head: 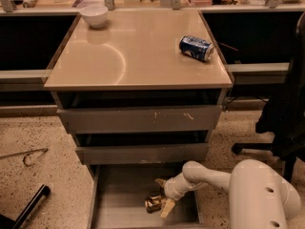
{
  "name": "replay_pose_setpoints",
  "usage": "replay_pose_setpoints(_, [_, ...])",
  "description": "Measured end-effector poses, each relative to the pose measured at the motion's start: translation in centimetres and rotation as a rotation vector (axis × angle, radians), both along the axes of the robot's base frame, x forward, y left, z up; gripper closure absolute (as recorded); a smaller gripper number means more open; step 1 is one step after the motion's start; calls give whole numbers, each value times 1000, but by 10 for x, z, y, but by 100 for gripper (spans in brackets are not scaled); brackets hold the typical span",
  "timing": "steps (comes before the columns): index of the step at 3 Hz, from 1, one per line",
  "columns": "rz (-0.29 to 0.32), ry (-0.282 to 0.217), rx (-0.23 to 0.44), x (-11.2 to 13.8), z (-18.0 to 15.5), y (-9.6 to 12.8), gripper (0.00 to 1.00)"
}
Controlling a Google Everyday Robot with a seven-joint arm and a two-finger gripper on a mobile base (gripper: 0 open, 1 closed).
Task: Pick orange can from bottom drawer and place on counter
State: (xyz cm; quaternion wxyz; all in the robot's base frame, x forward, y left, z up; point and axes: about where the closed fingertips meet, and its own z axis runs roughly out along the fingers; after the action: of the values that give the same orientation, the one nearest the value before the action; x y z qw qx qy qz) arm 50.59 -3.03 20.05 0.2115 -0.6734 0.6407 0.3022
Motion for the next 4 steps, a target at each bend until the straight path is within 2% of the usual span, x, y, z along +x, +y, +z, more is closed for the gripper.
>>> replay_pose_setpoints(1, [-8, 18, -14, 5, -12, 0, 0])
replay_pose_setpoints(3, [-9, 2, -154, 7, -32, 14, 0])
replay_pose_setpoints(4, [-18, 3, -179, 6, -39, 17, 0])
